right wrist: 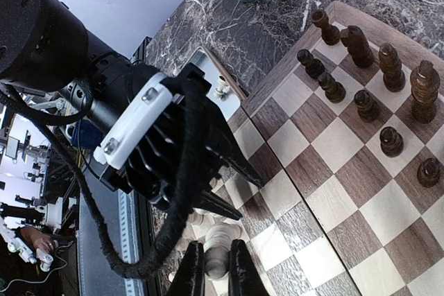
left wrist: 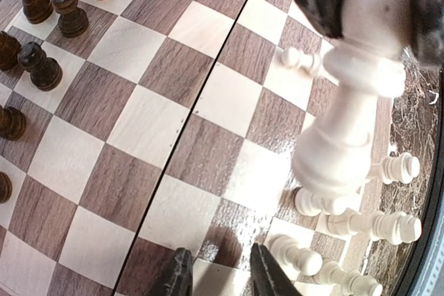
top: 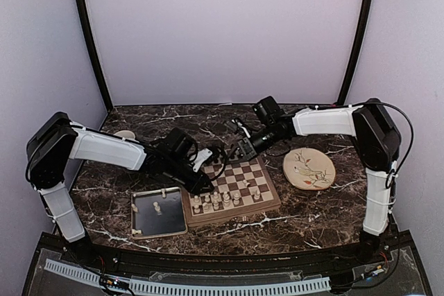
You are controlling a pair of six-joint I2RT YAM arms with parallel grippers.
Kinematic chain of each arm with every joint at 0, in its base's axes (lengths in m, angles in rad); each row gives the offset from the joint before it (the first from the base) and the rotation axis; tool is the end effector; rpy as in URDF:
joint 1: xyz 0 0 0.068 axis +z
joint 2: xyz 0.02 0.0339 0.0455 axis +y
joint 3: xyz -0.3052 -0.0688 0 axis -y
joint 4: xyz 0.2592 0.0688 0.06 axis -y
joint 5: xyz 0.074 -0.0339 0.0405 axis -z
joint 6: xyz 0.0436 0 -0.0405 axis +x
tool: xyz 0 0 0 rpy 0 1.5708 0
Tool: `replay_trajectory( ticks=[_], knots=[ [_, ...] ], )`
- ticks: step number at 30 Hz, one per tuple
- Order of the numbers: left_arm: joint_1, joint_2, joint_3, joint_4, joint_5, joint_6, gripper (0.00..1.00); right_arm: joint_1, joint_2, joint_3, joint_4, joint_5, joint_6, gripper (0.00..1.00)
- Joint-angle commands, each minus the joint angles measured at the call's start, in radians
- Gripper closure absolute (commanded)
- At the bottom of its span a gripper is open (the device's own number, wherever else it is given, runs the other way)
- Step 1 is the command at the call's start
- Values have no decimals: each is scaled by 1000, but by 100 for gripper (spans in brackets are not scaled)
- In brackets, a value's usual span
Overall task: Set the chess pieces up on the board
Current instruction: Place the bishop on f1.
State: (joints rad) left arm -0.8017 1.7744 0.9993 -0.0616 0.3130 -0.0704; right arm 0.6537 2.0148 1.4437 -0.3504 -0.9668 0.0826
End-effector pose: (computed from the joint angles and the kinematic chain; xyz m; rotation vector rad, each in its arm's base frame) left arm 0.2590 -0.2869 0.1881 1.0345 2.2783 -0.7628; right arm 0.3444 0.3090 0.2208 -1.1161 2.2502 1.5110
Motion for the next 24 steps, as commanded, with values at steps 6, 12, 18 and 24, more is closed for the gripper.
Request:
replay_trajectory(
  ticks=[6, 12, 18, 24],
  knots=[
    [-4, -84, 22, -14, -50, 22, 67, -68, -80, -11, -7, 77, -68, 99],
    [-4, -143, 24, 7, -60, 20, 66, -107, -161, -45, -45, 164, -145, 99],
    [-4, -220, 66, -20, -59, 26, 64, -111, -272, -68, -111, 310, -279, 99],
    [5, -254, 206, -154, -194, 78, 58, -65, -372, -61, -210, 440, -417, 99]
  ],
)
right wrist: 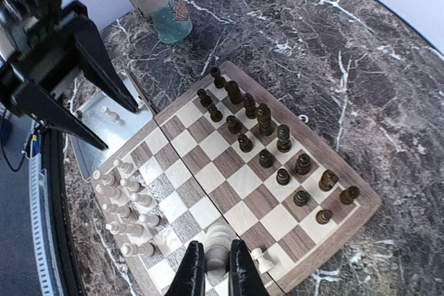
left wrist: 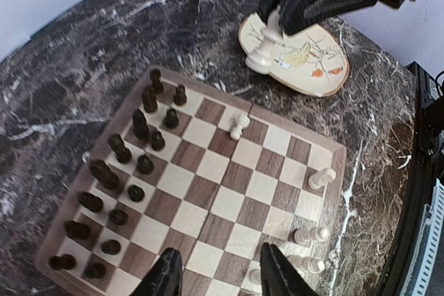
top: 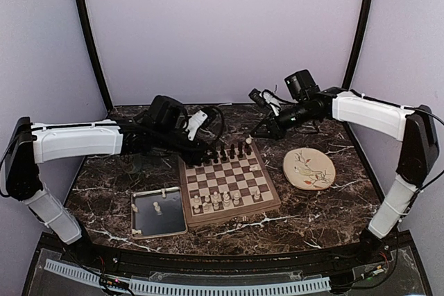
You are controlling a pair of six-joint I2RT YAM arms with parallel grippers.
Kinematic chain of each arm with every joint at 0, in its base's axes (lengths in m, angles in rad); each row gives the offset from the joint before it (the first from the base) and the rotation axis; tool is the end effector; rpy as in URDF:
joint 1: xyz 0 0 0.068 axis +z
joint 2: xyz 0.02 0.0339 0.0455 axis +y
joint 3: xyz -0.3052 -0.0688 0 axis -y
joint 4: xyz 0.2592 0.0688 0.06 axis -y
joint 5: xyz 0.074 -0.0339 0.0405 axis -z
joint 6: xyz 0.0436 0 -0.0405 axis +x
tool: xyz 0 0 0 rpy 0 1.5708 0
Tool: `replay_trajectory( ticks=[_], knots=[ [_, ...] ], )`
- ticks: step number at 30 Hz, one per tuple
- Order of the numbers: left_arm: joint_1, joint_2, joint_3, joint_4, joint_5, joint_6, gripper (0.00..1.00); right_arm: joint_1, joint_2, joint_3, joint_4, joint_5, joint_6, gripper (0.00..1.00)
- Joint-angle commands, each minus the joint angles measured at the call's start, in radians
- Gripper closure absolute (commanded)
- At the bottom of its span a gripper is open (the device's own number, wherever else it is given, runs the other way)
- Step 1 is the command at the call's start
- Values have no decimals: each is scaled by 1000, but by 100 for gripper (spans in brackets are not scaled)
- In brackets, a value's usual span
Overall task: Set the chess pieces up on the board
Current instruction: Place the bishop on f1.
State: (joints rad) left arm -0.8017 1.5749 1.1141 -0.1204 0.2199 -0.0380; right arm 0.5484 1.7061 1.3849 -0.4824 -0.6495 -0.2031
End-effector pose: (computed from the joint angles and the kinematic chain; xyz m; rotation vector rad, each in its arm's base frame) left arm 0.2557 -0.2779 0.2932 0.9506 2.0122 -0.7126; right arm 0.3289 0.2318 0.3127 -1.1518 2.0553 0.9361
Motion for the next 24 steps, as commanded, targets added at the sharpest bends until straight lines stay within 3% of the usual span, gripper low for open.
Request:
replay_trajectory(
  ticks=[1, 5, 10, 24],
  knots=[
    [11, -54, 112, -106, -119, 52, 57, 61, -81, -8, -89, 157, -161, 99],
    [65, -53, 128, -85, -130, 63, 54, 176, -154, -71, -97, 304, -257, 99],
    [174, -79, 52, 21, 1, 13, 53, 287, -174, -134, -116, 387, -343, 99],
    [180, -143, -16, 46, -59, 59, 53, 389, -86, -253, -44, 440, -374, 99]
  ],
)
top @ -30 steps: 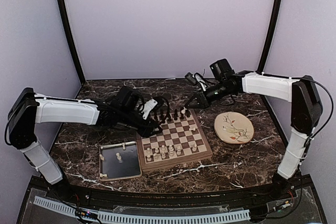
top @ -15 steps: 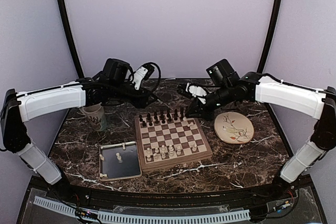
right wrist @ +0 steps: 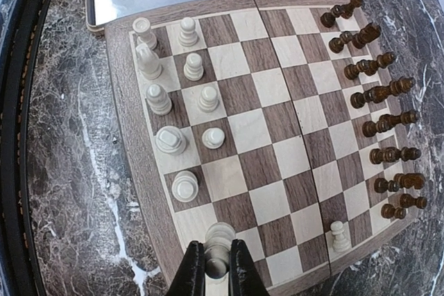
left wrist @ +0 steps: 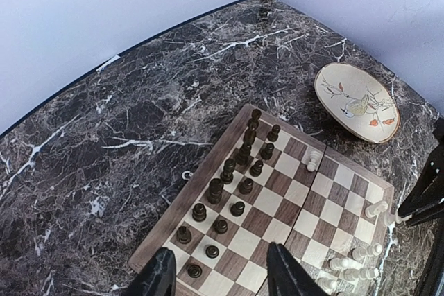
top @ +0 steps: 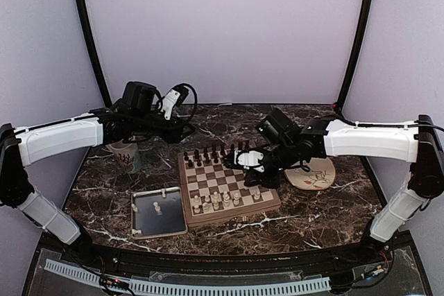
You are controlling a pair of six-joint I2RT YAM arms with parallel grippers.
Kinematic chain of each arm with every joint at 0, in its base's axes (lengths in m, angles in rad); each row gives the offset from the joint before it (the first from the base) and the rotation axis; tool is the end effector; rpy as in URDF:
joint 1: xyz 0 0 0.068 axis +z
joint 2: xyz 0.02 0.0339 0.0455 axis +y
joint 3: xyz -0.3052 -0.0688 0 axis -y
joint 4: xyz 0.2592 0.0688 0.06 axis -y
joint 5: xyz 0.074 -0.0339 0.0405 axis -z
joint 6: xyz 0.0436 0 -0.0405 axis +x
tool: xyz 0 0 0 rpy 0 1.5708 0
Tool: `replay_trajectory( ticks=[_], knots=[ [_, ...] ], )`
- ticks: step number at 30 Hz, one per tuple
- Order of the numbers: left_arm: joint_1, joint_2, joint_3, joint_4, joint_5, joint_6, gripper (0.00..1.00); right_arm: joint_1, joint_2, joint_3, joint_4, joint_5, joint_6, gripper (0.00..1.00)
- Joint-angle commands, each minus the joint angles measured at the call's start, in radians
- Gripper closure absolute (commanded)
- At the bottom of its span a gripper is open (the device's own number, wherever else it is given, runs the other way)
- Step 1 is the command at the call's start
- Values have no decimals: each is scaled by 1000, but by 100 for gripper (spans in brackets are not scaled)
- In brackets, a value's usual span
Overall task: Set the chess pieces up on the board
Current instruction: Place the bishop on f1.
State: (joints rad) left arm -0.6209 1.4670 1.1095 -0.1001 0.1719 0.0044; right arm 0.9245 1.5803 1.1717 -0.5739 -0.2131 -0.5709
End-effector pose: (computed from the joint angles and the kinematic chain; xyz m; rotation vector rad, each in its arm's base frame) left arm 0.2861 -0.2138 0.3309 0.7403 1.9302 -0.5592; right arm 0.2030 0.2844 0.2738 -1.8085 1.8278 0.4075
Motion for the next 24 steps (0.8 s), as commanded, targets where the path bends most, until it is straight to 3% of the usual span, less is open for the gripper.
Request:
replay_trajectory(
  ticks=[1, 24],
  knots=[
    [0, -34, -11, 25, -10, 17, 53, 14, 47, -48, 54, 1, -5, 99],
    [0, -25, -4, 14, -14, 26, 53, 23, 119, -51, 67, -22, 6, 98]
  ],
)
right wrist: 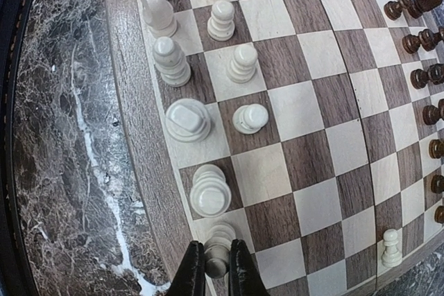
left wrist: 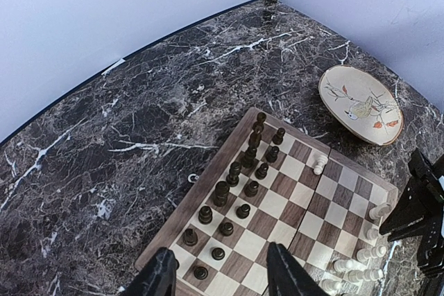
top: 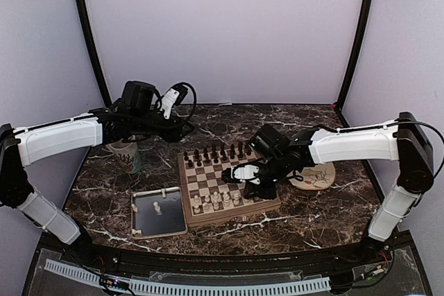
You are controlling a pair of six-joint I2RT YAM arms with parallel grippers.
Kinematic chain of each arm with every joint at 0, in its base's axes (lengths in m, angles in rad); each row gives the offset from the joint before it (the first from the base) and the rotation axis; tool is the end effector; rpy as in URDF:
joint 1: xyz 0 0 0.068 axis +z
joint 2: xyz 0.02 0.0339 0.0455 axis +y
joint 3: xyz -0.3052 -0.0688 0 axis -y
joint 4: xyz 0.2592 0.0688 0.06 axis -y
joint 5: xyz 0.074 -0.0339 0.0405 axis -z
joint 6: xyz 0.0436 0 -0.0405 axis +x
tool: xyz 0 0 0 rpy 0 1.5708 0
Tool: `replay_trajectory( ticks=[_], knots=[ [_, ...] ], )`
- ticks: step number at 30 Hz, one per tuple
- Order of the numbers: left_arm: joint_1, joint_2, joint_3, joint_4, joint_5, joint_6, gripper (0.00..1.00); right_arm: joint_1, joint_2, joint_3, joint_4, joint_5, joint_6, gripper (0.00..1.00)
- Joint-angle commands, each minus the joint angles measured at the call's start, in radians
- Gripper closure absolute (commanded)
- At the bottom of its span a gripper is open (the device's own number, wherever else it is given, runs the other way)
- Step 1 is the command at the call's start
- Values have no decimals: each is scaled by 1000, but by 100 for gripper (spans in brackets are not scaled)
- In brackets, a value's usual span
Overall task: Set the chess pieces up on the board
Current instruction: Place the bishop on f1.
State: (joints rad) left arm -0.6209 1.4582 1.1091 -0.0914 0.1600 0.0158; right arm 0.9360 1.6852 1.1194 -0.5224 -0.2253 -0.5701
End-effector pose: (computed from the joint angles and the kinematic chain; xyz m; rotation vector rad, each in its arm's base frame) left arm 0.2852 -0.2126 0.3346 0.7389 1.9099 -0.5430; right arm 0.2056 0.2955 0.2252 -1.8855 1.9026 0.4177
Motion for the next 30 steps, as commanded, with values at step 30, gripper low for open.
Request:
replay_trajectory(
  ticks=[30],
  knots=[
    [0, -8, 6, -9, 15, 16, 53, -107, -20, 158, -122, -29, 17, 69]
  ],
)
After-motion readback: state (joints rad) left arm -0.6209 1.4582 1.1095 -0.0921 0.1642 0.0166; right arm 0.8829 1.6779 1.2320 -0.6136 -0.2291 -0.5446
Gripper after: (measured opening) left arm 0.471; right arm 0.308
